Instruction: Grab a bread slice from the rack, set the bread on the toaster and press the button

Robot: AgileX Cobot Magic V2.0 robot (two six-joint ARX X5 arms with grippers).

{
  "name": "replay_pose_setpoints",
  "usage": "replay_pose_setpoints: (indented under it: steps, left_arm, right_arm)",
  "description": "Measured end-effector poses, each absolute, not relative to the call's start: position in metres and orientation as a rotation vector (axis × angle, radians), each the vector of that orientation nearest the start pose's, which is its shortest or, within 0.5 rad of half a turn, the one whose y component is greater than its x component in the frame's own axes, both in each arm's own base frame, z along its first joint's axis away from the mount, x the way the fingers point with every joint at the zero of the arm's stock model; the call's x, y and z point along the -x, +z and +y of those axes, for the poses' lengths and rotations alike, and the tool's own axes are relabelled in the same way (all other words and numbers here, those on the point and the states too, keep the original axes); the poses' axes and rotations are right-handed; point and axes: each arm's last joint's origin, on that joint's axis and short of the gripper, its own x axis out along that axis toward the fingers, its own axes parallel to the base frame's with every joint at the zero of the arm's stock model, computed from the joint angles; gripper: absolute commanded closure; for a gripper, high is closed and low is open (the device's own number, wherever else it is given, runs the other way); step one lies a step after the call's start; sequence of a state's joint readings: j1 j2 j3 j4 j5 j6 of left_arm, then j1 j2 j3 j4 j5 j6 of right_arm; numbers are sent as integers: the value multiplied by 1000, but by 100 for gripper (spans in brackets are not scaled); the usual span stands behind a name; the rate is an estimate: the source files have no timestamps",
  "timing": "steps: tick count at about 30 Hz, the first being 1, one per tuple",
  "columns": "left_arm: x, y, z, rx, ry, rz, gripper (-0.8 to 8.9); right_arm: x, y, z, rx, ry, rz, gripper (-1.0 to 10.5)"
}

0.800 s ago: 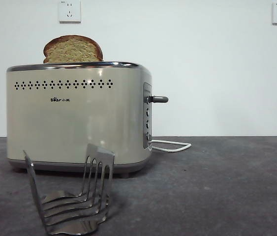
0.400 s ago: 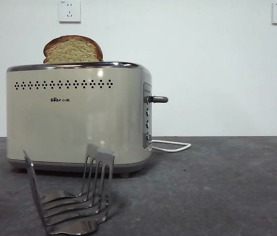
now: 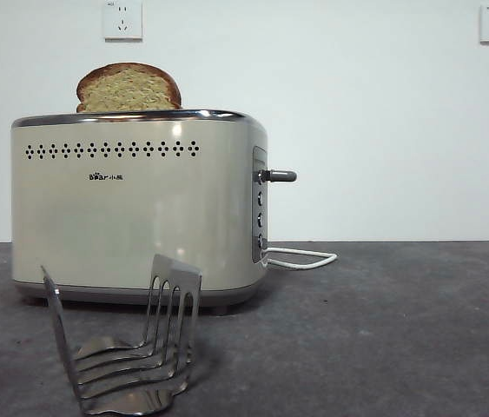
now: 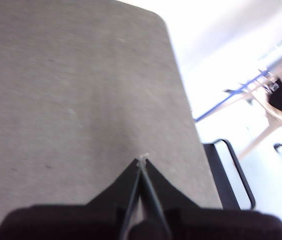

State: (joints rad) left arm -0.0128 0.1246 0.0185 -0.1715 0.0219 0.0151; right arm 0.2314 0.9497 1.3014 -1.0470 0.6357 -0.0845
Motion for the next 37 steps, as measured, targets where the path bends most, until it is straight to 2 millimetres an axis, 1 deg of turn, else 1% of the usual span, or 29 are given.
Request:
replay_pose_setpoints:
  steps: [2, 4, 7, 9, 12, 14, 18, 20, 21, 24, 28, 32, 37]
  left_arm:
    - [-101, 143, -2, -14, -37, 287, 786]
    - [-102, 142, -2, -14, -37, 296, 786]
    - [-102, 141, -2, -13, -37, 306, 786]
    - [-102, 141, -2, -13, -37, 314, 786]
    - [-103, 140, -2, -13, -37, 325, 786]
    - [-103, 139, -2, -13, -37, 331, 786]
    - [-103, 138, -2, -13, -37, 339, 786]
    - [-103, 138, -2, -13, -37, 343, 786]
    - [-103, 138, -2, -13, -37, 344, 786]
    - [-104, 138, -2, -13, -37, 349, 786]
    - [-104, 138, -2, -13, -37, 349, 786]
    - [-104, 138, -2, -13, -37, 349, 786]
    - [-104, 138, -2, -13, -37, 349, 786]
  right_arm:
    - [-134, 387, 9, 342, -386, 630, 946]
    - [-126, 370, 4, 274, -362, 578, 946]
    - [-114, 335, 3, 166, -199, 460, 946]
    - [-108, 308, 5, 112, -66, 366, 946]
    - [-104, 269, 8, 77, 76, 238, 946]
    - [-104, 245, 9, 69, 129, 174, 946]
    - [-101, 198, 10, 69, 156, 130, 946]
    - [-100, 181, 10, 71, 158, 133, 946]
    - [-99, 175, 10, 72, 158, 134, 946]
    - [-98, 165, 10, 72, 159, 126, 946]
    - [-97, 159, 10, 71, 160, 123, 946]
    - [-96, 153, 10, 71, 161, 170, 946]
    - [-95, 153, 9, 80, 125, 177, 946]
